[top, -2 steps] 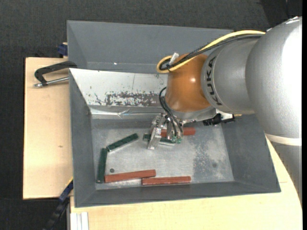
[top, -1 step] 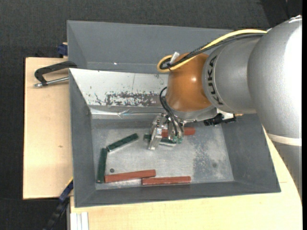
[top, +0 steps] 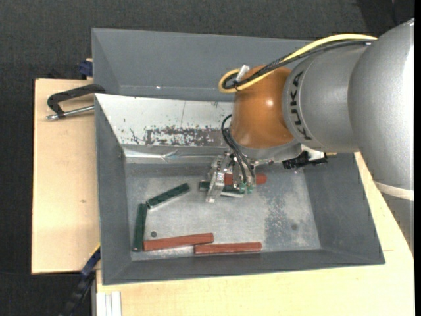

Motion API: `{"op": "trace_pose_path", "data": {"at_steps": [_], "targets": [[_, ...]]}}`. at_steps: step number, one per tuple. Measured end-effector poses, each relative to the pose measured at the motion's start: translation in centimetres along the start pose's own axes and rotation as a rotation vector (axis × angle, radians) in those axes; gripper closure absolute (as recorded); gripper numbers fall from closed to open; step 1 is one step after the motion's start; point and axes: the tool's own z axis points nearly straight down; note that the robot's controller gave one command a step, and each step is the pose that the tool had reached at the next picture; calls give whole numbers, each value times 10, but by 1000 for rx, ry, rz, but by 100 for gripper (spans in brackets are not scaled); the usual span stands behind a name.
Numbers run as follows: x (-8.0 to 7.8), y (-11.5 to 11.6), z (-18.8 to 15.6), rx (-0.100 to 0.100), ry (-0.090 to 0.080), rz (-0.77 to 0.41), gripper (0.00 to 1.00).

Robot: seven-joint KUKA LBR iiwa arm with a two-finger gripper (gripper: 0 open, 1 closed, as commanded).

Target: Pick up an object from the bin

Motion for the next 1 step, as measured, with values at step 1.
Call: {"op": "trace_pose_path", "data": {"at_steps": [1], "targets": [[-1,0,-19,-1,-4,0,100]]}}
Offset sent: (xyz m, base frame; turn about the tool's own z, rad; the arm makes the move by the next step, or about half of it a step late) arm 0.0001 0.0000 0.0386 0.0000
